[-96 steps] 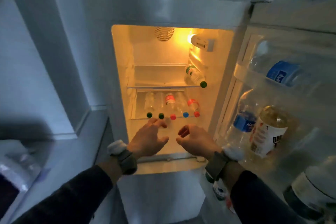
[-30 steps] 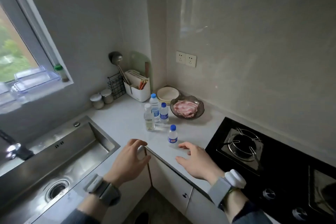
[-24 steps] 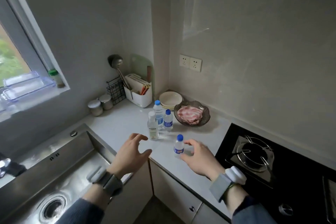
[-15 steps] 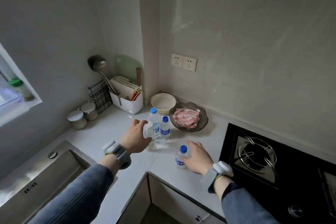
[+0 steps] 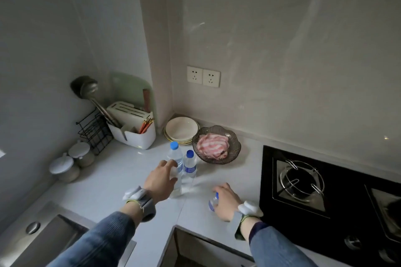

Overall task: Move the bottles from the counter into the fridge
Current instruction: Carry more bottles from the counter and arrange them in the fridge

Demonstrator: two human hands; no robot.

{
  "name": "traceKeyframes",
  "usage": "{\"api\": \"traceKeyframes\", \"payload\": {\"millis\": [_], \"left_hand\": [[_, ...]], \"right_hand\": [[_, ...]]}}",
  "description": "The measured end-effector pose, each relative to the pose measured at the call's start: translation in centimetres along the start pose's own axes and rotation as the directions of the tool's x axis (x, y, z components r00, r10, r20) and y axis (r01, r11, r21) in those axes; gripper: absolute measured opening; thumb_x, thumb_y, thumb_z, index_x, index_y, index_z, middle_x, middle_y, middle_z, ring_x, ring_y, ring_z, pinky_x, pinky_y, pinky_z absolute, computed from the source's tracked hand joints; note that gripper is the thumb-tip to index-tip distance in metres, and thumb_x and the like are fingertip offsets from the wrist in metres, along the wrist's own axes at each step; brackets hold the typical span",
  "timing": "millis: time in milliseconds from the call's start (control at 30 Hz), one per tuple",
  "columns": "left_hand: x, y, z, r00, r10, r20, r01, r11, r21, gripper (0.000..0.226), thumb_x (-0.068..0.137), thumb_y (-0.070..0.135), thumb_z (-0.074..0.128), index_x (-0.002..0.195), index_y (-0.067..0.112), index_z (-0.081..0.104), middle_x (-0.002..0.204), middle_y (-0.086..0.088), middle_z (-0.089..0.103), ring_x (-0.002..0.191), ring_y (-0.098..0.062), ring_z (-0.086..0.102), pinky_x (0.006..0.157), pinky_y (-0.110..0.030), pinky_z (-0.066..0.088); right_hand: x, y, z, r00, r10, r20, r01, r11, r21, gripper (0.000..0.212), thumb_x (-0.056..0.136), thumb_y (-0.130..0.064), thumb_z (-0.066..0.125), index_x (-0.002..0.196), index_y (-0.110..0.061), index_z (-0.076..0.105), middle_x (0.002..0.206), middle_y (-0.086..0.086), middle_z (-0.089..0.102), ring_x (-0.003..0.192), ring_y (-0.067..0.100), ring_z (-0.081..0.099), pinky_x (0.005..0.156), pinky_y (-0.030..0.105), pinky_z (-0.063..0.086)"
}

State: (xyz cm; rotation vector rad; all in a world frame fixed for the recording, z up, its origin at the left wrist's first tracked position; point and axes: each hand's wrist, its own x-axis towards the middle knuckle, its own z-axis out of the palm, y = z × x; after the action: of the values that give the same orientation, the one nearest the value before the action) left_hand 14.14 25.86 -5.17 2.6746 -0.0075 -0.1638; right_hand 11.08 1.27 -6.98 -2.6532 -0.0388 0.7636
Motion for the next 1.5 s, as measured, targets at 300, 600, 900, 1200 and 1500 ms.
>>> {"api": "traceKeyframes", "payload": {"millis": [300,600,900,1200,1500], "left_hand": [[-0.9,1.5,0.4,0.995,0.075,0.069,-0.074,0.997,-0.011,0.032,0.079,0.026,0.077,0.109,0.025,0.067,0.112,0.0,0.049,0.093,-0.032,0.061,0.081,-0.034,0.048],[-3.6,14.2,0.6,0.923,0.375,0.091,-0.355,0.918,-0.178,0.027,0.073,0.031,0.084,0.097,0.03,0.071,0.101,0.011,0.058,0.087,-0.013,0.059,0.075,-0.031,0.05],[-7.6,33.0,7.9,0.689,0.688,0.227,-0.619,0.722,-0.309,0.024,0.074,0.032,0.081,0.094,0.034,0.068,0.102,0.016,0.056,0.087,-0.007,0.059,0.073,-0.026,0.048],[-14.4,47.5,14.6,0.516,0.786,0.342,-0.707,0.616,-0.349,0.024,0.075,0.037,0.082,0.091,0.037,0.063,0.101,0.017,0.056,0.087,-0.004,0.059,0.072,-0.021,0.047],[-24.4,61.3,21.5,0.283,0.859,0.427,-0.773,0.467,-0.428,0.024,0.078,0.033,0.082,0.092,0.03,0.064,0.099,0.013,0.061,0.087,-0.006,0.061,0.081,-0.03,0.054]], "right_hand": [[-1.7,2.1,0.2,0.979,0.106,-0.173,-0.083,0.987,0.135,0.013,0.085,-0.027,0.064,0.098,-0.03,0.062,0.118,0.0,0.049,0.089,0.027,0.061,0.078,0.025,0.045],[-9.7,12.7,-3.6,0.89,0.331,-0.314,-0.244,0.927,0.285,0.017,0.078,-0.029,0.067,0.096,-0.028,0.067,0.11,-0.003,0.052,0.093,0.022,0.063,0.079,0.027,0.05],[-24.9,26.6,-5.4,0.728,0.574,-0.374,-0.422,0.806,0.415,0.01,0.083,-0.029,0.065,0.092,-0.03,0.066,0.107,-0.006,0.051,0.098,0.021,0.062,0.085,0.029,0.051],[-37.2,37.1,-5.0,0.584,0.732,-0.352,-0.509,0.667,0.543,0.024,0.085,-0.017,0.063,0.108,-0.023,0.07,0.115,0.002,0.062,0.107,0.023,0.062,0.086,0.03,0.051],[-50.9,45.9,-2.7,0.34,0.876,-0.343,-0.627,0.483,0.611,0.026,0.089,-0.02,0.065,0.114,-0.023,0.07,0.119,0.0,0.061,0.109,0.022,0.063,0.094,0.033,0.052]]}}
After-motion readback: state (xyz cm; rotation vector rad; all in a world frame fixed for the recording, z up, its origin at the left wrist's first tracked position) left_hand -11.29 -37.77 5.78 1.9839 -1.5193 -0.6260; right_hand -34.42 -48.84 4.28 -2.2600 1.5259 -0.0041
